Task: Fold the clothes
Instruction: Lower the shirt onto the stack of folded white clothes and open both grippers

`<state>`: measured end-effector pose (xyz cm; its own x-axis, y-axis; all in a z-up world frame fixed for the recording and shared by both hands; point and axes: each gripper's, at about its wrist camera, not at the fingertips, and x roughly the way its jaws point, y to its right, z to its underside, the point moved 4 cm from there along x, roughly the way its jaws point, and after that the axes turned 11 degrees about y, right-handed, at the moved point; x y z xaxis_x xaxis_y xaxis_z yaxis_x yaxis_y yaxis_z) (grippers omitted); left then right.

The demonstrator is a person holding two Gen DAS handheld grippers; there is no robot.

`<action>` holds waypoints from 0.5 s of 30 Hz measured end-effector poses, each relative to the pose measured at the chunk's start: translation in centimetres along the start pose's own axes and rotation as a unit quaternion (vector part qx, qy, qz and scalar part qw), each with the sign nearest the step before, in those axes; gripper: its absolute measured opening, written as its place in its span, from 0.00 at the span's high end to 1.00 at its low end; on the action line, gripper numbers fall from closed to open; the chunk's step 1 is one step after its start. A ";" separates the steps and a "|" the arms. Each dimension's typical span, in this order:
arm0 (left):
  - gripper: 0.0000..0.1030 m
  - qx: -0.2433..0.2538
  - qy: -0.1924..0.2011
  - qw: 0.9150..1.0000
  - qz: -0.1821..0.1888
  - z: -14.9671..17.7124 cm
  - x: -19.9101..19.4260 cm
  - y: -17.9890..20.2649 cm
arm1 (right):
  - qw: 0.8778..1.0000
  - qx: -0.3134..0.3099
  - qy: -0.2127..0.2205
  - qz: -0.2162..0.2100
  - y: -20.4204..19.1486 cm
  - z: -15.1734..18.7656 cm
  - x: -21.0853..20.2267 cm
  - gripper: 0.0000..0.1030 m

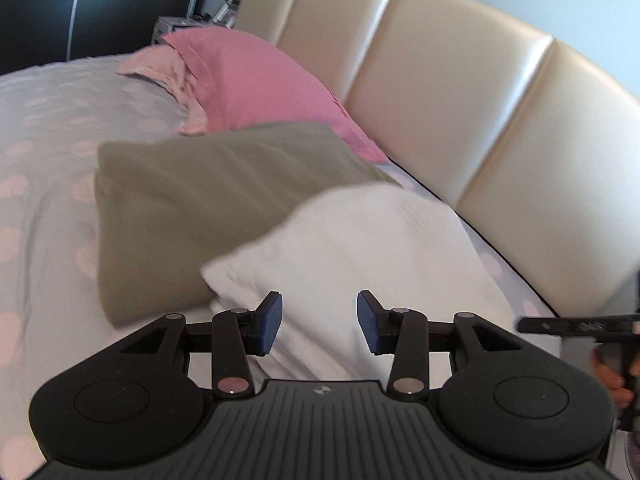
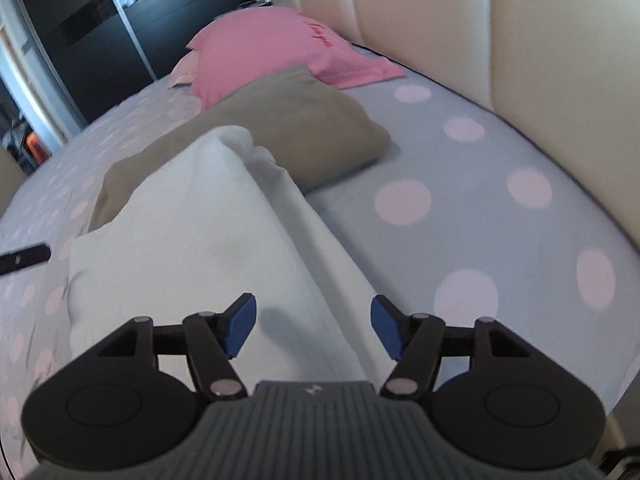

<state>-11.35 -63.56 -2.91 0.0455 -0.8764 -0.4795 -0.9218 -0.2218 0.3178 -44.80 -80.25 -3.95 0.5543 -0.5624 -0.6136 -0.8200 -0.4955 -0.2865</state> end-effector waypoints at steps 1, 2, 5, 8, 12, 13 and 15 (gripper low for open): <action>0.62 0.002 -0.006 1.000 0.004 0.4 0.1 0.2 | 1.000 0.020 0.003 -0.001 0.7 0.7 0.1 0.36; 0.62 0.005 -0.010 1.000 0.006 0.9 0.0 0.4 | 0.999 0.042 0.005 -0.002 1.5 1.4 0.3 0.36; 0.62 0.001 -0.018 1.000 0.008 2.0 0.0 0.7 | 0.994 0.107 0.014 -0.014 3.1 3.3 0.9 0.40; 0.63 -0.020 -0.025 0.999 0.008 2.6 0.5 1.1 | 0.986 0.161 0.028 -0.032 3.9 4.7 1.5 0.42; 0.63 -0.013 -0.037 0.999 0.004 3.4 1.4 2.2 | 0.969 0.242 0.038 -0.033 4.9 5.9 1.5 0.74; 0.63 -0.011 -0.040 0.999 0.003 3.5 1.6 2.4 | 0.968 0.244 0.045 -0.031 4.7 5.7 1.1 0.79; 0.63 -0.009 -0.041 0.999 0.001 3.6 1.9 2.9 | 0.972 0.225 0.062 -0.027 4.0 4.6 -0.4 0.86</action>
<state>-15.28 -64.29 -5.83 0.0105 -0.8391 -0.5439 -0.9146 -0.2279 0.3340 -48.97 -79.00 -8.22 0.5881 -0.6325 -0.5042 -0.7536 -0.2021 -0.6255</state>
